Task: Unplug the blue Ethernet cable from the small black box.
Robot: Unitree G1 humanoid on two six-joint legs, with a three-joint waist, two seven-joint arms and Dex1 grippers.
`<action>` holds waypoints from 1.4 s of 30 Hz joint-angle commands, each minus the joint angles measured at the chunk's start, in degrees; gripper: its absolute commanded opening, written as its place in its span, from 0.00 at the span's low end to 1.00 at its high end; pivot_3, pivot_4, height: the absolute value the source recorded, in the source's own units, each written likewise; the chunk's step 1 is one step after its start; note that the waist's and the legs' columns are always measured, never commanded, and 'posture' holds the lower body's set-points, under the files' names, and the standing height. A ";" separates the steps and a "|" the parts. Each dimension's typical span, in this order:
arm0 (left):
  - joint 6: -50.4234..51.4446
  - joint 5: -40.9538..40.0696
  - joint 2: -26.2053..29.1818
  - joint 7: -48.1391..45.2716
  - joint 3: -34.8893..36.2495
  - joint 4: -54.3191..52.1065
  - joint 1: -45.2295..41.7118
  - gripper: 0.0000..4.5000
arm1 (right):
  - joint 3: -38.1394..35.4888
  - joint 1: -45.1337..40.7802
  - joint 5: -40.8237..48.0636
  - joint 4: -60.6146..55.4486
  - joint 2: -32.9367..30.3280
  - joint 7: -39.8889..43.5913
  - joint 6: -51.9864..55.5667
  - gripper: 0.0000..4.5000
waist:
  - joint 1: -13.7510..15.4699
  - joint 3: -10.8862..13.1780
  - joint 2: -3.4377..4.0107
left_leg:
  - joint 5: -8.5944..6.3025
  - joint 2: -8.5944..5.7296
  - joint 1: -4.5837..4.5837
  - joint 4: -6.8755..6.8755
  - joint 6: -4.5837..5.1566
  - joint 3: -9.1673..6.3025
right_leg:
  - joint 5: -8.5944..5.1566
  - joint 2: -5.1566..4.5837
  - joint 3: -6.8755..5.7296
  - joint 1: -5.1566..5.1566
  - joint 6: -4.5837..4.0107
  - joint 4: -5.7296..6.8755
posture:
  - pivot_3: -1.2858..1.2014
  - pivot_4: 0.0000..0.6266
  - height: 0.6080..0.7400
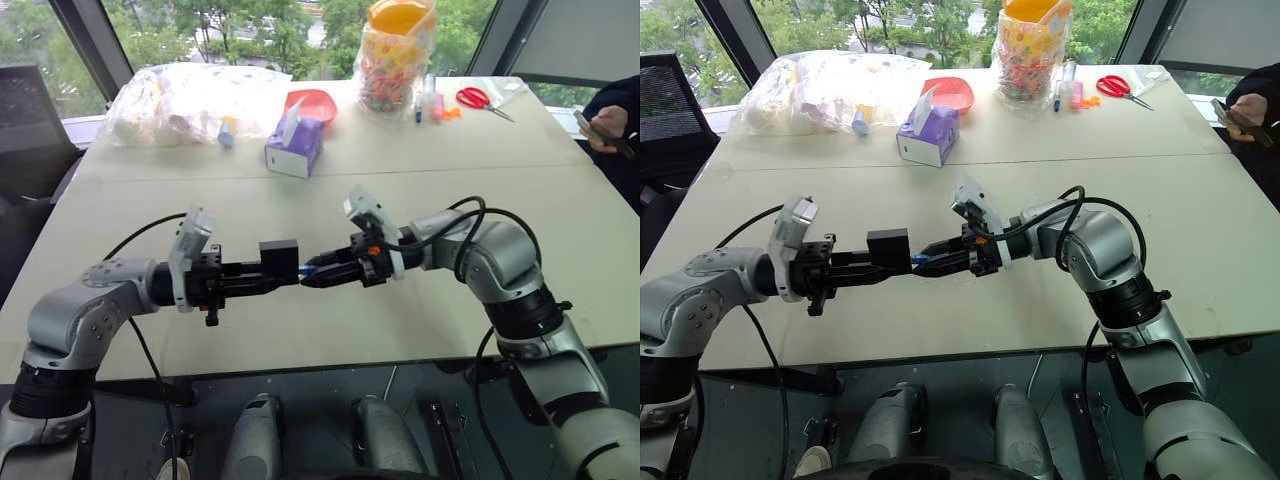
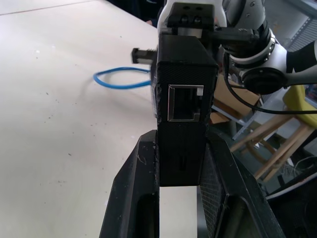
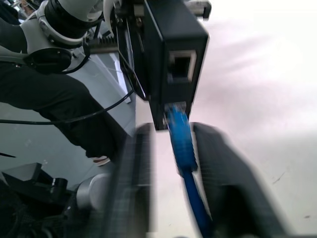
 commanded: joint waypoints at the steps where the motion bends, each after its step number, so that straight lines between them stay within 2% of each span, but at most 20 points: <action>1: 0.45 -1.12 0.07 0.68 0.22 -2.01 -1.06 0.11 | -0.86 -0.99 1.10 -2.17 -0.31 0.38 -0.02 0.49 | 0.01 0.00 0.00 | 0.00 0.00 0.00 0.00 0.00 0.00 | 0.00 0.00 0.00 0.00 0.00 0.00 | 0.52 0.24 0.96; 12: 0.45 -1.21 -0.73 1.92 -0.08 -3.58 -0.02 0.11 | -2.42 -2.02 3.60 -1.06 -0.24 0.10 3.60 0.49 | 0.03 0.00 -0.01 | 0.00 0.00 -0.01 0.00 0.00 0.00 | 0.00 -0.01 0.00 0.00 0.00 0.00 | 0.52 0.24 0.96; 15: -0.10 -0.87 -0.72 1.67 -0.04 -3.50 0.62 0.11 | -2.39 -2.31 3.60 -0.78 -0.62 0.26 3.54 0.32 | 0.02 0.00 -0.01 | 0.00 0.00 -0.01 0.00 0.00 0.00 | 0.00 -0.01 0.00 0.00 0.00 0.00 | 0.52 0.24 0.96; 17: -0.57 -0.66 -0.54 1.22 0.06 -3.50 1.35 0.11 | -2.37 -2.52 3.45 -0.52 -0.85 0.38 3.38 0.10 | 0.03 0.01 -0.01 | 0.00 0.00 -0.02 0.00 0.00 0.00 | 0.00 -0.01 0.00 0.00 0.00 -0.01 | 0.52 0.24 0.96; 18: -0.88 -0.50 -0.43 0.94 0.08 -3.45 1.73 0.11 | -2.37 -2.61 3.39 -0.38 -0.95 0.45 3.34 0.08 | 0.02 0.01 -0.01 | 0.00 0.00 -0.02 0.00 0.00 0.00 | 0.00 -0.01 0.00 -0.01 0.00 -0.01 | 0.52 0.24 0.96; 42: -5.60 0.86 2.21 -2.71 0.80 -1.86 6.90 0.11 | -2.36 -4.02 2.64 2.64 -3.60 2.67 3.50 0.08 | -0.02 0.01 0.00 | -0.01 0.00 -0.03 -0.04 -0.01 0.01 | -0.01 -0.04 0.00 -0.06 -0.02 -0.03 | 0.52 0.24 0.96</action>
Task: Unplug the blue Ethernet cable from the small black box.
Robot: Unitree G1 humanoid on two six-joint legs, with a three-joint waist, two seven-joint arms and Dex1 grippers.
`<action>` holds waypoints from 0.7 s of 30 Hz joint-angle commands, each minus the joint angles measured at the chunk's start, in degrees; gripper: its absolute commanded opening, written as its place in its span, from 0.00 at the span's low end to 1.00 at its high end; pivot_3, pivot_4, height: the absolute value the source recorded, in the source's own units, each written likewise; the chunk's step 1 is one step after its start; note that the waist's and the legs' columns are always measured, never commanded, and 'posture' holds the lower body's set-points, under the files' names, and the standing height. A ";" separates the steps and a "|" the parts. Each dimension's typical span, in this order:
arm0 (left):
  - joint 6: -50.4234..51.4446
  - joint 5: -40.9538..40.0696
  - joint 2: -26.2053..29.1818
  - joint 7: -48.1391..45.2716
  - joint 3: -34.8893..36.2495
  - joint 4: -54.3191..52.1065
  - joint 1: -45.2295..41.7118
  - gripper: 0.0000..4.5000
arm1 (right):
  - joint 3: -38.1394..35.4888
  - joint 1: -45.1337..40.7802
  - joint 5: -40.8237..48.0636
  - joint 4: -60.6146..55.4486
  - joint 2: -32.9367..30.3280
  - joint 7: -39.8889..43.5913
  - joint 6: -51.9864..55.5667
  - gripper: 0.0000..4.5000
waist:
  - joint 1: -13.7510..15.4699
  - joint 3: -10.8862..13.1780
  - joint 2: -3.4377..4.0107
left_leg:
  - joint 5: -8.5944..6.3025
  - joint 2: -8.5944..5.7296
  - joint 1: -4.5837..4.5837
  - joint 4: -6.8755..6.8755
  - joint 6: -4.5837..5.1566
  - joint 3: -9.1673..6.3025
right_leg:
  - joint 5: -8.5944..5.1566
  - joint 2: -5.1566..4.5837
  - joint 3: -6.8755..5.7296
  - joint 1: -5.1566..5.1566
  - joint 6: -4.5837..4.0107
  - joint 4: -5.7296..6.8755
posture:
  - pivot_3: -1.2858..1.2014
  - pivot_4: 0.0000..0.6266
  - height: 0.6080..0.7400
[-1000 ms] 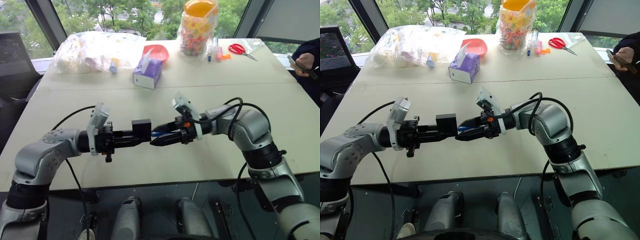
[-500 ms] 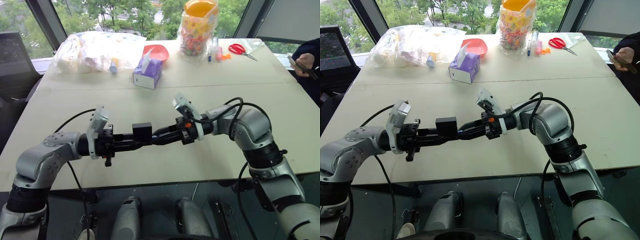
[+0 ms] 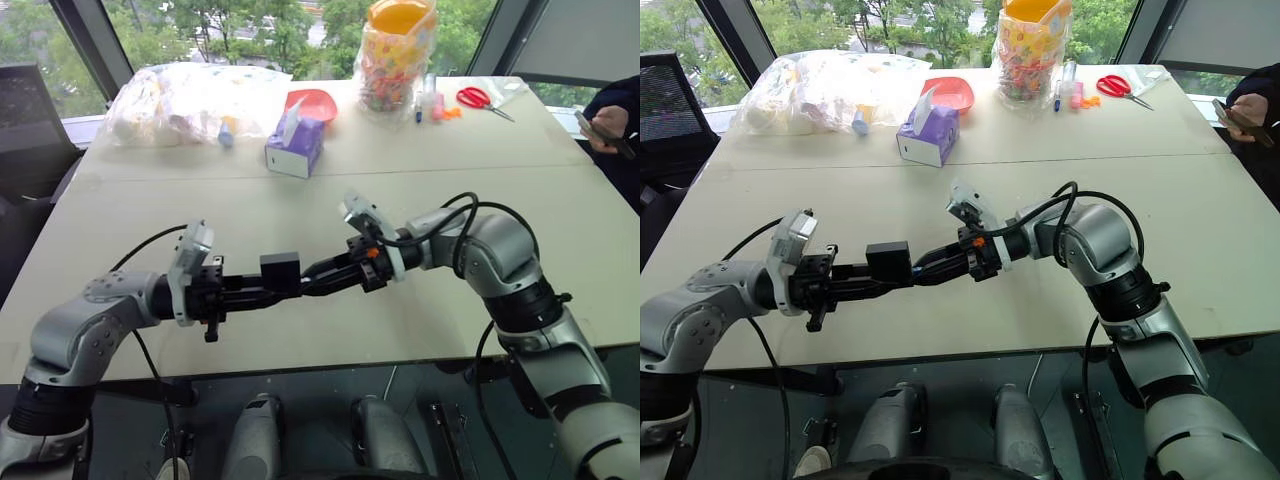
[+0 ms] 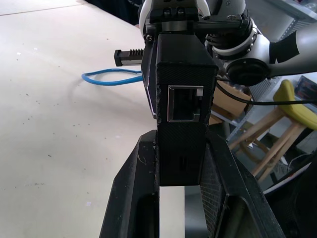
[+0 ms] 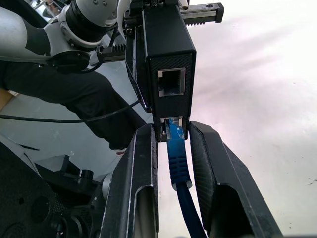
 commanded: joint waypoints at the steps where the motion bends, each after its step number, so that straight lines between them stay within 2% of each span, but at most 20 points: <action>1: 0.04 1.12 2.29 -0.63 1.03 0.36 1.66 0.11 | -4.46 -1.47 0.41 1.07 -2.64 -0.07 -0.65 0.08 | -0.01 0.00 0.00 | 0.00 0.00 0.00 0.00 0.00 0.00 | 0.00 0.00 0.00 0.00 0.00 0.00 | 0.52 0.24 0.96; 6: -0.41 1.02 2.28 -0.29 1.04 0.17 2.32 0.11 | -4.67 -1.18 1.03 1.11 -2.22 -0.90 -0.23 0.63 | 0.04 0.02 0.01 | 0.00 -0.01 -0.01 -0.01 0.00 0.03 | -0.01 -0.03 0.01 -0.02 -0.02 -0.03 | 0.52 0.24 0.96; 21: -0.45 0.48 2.03 -0.02 2.12 1.01 1.49 0.11 | -3.27 0.19 0.83 -0.32 -1.26 -2.13 0.89 0.63 | -0.10 0.04 0.00 | 0.00 0.00 -0.02 -0.14 0.00 0.04 | -0.04 -0.03 0.00 -0.08 -0.08 -0.04 | 0.52 0.24 0.96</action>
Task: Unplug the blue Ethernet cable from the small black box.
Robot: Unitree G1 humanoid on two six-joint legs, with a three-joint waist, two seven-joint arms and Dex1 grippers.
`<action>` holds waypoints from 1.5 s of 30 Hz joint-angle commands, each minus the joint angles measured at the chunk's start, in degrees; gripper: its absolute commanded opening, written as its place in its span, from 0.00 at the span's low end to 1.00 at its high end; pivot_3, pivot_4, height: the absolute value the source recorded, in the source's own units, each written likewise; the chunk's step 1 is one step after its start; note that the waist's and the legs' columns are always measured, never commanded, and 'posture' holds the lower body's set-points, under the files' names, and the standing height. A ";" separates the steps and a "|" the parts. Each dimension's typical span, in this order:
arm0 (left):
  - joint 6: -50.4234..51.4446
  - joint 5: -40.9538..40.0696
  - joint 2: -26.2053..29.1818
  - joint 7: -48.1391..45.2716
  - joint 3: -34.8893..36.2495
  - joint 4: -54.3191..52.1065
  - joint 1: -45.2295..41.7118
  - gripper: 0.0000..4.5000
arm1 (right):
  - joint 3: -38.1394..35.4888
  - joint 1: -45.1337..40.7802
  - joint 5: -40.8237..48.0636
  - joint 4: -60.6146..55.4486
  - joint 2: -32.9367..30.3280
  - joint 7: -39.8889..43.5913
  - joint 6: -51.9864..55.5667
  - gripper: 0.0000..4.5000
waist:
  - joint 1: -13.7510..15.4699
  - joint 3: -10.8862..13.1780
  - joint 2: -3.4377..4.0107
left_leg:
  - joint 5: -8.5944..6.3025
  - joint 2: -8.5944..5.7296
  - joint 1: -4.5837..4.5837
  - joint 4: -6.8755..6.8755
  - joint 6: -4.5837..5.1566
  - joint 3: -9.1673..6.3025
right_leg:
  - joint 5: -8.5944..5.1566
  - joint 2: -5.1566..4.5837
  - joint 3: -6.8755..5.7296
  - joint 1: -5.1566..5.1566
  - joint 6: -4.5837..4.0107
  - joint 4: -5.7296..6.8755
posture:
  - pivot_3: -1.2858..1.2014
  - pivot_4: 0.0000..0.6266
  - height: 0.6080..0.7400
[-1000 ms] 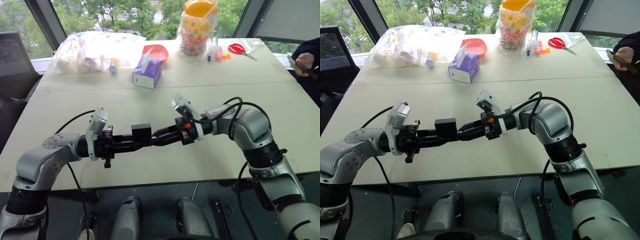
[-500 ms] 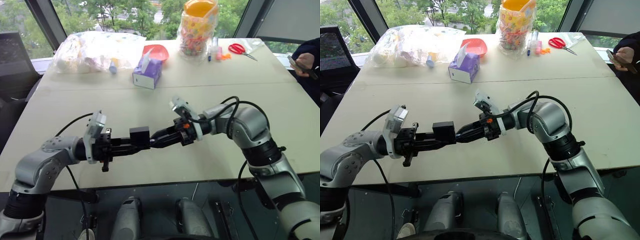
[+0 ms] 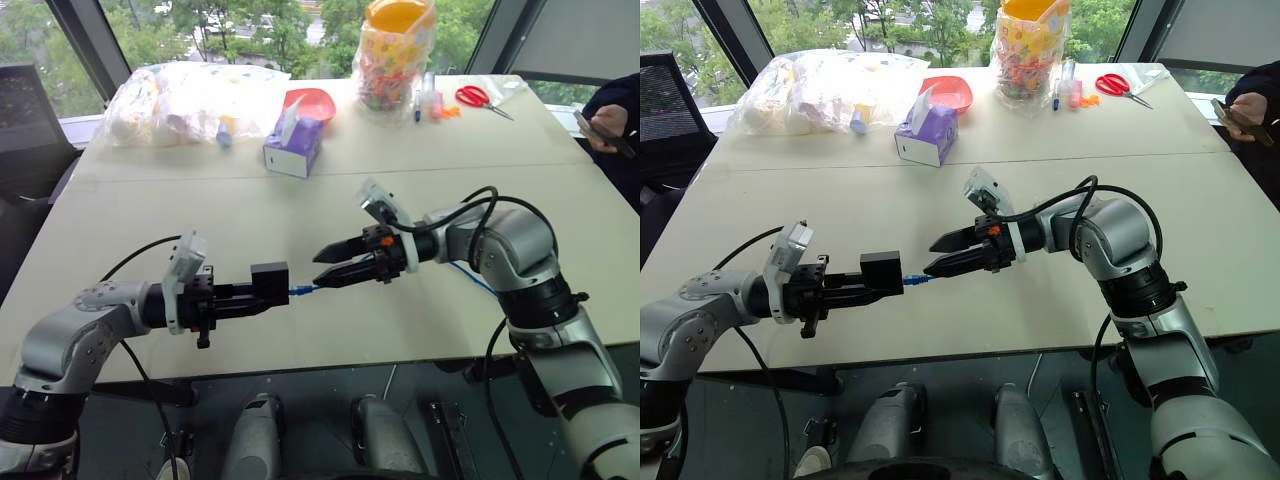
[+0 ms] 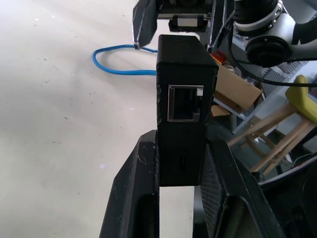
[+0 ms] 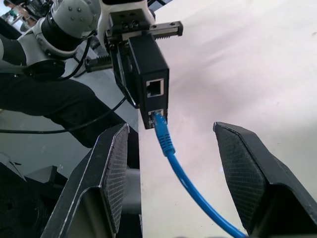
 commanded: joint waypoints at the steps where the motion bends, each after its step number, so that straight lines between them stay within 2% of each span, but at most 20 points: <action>1: -0.35 -1.11 -0.15 0.07 1.71 -0.77 -1.10 0.11 | -0.42 -0.09 0.41 -1.65 0.97 -0.81 -0.46 0.63 | 0.00 0.00 0.00 | 0.00 0.00 0.00 0.00 0.00 0.00 | 0.00 0.00 0.00 0.00 0.00 0.00 | 0.52 0.24 0.96; 28: 0.01 -1.27 -2.38 2.35 1.37 -1.06 -2.75 0.11 | 0.17 0.53 0.91 -2.90 4.08 -3.28 -0.07 0.63 | 0.07 0.00 0.00 | 0.00 0.00 -0.01 0.00 0.00 0.01 | 0.00 0.01 0.00 0.01 0.00 0.01 | 0.52 0.24 0.96; 31: 0.12 -1.30 -2.38 2.47 1.38 -1.07 -2.93 0.11 | 0.30 0.53 0.88 -2.95 4.20 -3.27 -0.13 0.47 | 0.07 0.00 0.00 | 0.00 0.00 -0.01 0.00 0.00 0.00 | 0.00 0.02 -0.01 0.01 0.00 0.01 | 0.52 0.24 0.96; 36: 0.50 -1.64 -2.29 2.60 1.62 -1.19 -3.13 0.11 | 0.53 0.55 0.76 -3.00 4.36 -3.28 -0.24 0.47 | 0.07 0.00 0.00 | 0.00 0.00 -0.01 0.00 0.00 0.00 | 0.00 0.02 0.00 0.01 0.00 0.01 | 0.52 0.24 0.96; 39: 0.73 -1.69 -2.25 2.62 1.77 -1.24 -3.23 0.11 | 0.73 0.58 0.66 -3.06 4.36 -3.28 -0.31 0.27 | 0.07 0.00 0.00 | 0.00 -0.01 -0.01 0.00 0.01 0.01 | 0.00 0.02 0.00 0.01 0.00 0.01 | 0.52 0.24 0.96; 45: 1.35 -2.27 -2.33 3.13 2.00 -1.45 -3.72 0.11 | 1.02 0.73 0.63 -3.33 4.31 -3.28 -0.36 0.27 | 0.08 0.00 0.00 | 0.01 -0.01 -0.01 0.01 0.01 0.00 | 0.00 0.02 0.00 0.01 0.01 0.02 | 0.52 0.24 0.96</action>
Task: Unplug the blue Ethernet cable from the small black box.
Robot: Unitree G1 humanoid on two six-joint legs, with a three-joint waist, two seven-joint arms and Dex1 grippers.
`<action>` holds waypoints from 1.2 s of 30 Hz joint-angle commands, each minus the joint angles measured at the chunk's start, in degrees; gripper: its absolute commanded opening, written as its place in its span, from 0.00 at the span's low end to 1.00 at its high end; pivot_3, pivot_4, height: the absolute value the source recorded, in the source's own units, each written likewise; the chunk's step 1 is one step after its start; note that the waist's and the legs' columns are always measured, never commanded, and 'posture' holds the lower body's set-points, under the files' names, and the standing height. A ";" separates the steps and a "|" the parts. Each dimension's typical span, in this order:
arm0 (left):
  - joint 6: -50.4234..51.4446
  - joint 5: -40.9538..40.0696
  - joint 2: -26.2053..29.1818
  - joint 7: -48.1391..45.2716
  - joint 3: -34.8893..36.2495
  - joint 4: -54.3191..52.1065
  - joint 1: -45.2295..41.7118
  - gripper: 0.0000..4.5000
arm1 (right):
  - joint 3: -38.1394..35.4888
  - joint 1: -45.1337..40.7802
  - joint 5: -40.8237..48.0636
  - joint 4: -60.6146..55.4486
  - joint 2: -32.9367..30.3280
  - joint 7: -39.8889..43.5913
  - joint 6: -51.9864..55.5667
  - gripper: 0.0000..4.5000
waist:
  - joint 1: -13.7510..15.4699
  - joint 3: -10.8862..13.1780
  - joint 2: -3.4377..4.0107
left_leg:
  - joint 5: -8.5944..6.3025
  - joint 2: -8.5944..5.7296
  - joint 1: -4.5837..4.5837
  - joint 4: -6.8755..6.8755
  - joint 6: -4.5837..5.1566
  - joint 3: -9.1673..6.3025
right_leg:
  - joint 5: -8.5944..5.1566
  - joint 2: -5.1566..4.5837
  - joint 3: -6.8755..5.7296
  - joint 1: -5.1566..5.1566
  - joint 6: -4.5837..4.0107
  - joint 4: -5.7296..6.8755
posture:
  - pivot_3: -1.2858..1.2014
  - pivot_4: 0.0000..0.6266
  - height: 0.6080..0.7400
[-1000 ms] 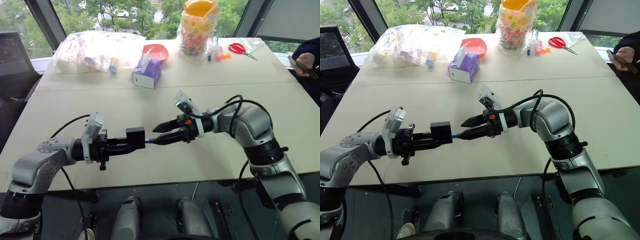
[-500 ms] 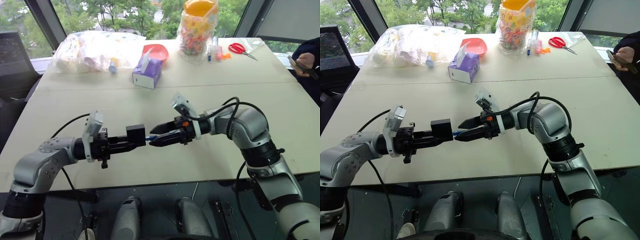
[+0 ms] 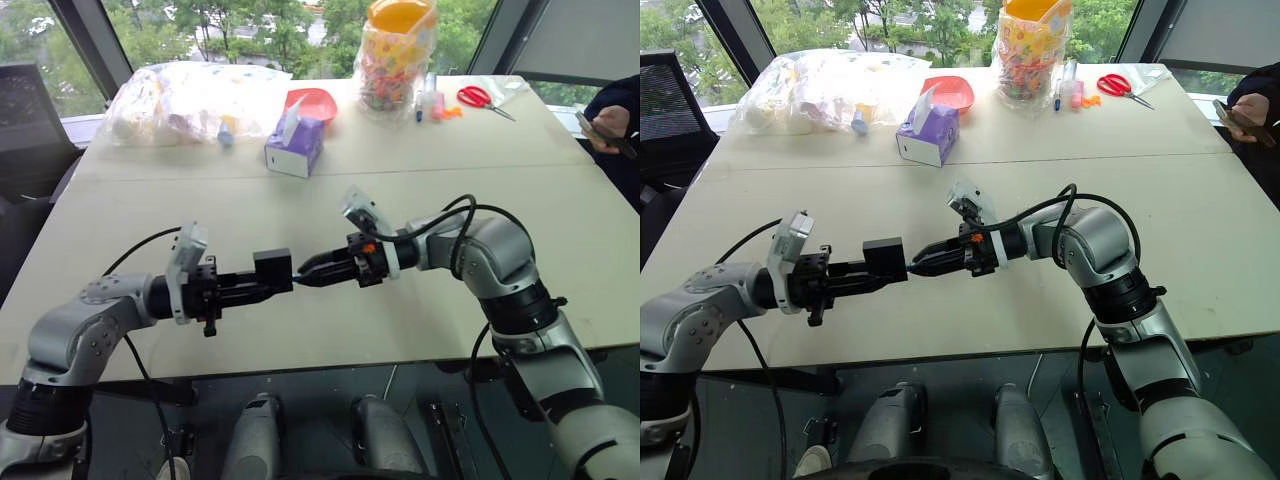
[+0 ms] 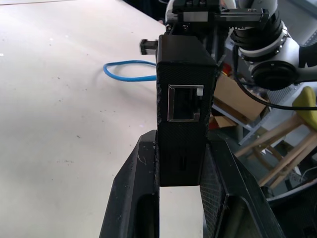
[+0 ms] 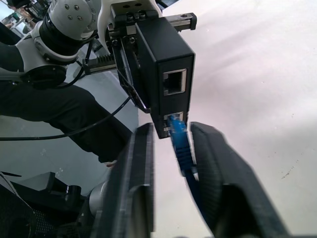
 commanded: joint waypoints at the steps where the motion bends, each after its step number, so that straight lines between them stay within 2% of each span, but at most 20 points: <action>1: 0.06 -1.43 -0.01 0.47 1.51 -1.92 -1.11 0.11 | 0.22 -0.19 0.74 -2.58 0.29 0.40 -0.37 0.27 | 0.00 0.00 0.00 | 0.00 0.00 0.00 0.00 0.00 0.00 | 0.00 0.00 0.00 0.00 0.00 0.00 | 0.52 0.24 0.96; 13: 0.71 -1.80 0.06 1.05 1.34 -2.66 -1.16 0.11 | 0.19 -0.44 0.54 -2.13 0.28 0.59 -0.75 0.27 | 0.00 0.00 0.00 | 0.00 0.00 0.00 0.00 0.00 0.00 | 0.00 0.01 0.00 0.00 0.00 0.00 | 0.52 0.24 0.96; 17: 0.90 -1.87 -0.09 1.35 1.33 -2.69 -1.42 0.11 | 0.16 -0.46 0.51 -2.14 0.19 0.74 -0.73 0.00 | 0.02 0.00 0.00 | 0.00 0.00 0.00 0.00 0.00 0.00 | 0.00 0.01 0.00 0.00 0.00 0.00 | 0.52 0.24 0.96; 30: 2.60 -4.28 -0.52 3.13 3.30 -2.30 -2.32 0.11 | 0.71 -0.23 -0.30 -1.94 -0.63 1.43 -1.50 0.00 | 0.03 0.00 0.00 | 0.00 0.00 0.00 0.00 0.00 0.00 | 0.00 0.01 0.00 0.01 0.00 0.00 | 0.52 0.24 0.96; 36: 3.57 -5.37 1.49 2.29 5.51 -2.62 -1.15 0.11 | 0.48 -0.52 -3.34 1.70 -3.78 3.12 -5.15 0.00 | 0.01 0.00 0.00 | 0.00 0.00 0.01 0.01 0.00 -0.01 | 0.00 0.02 0.00 0.01 0.01 0.00 | 0.52 0.24 0.96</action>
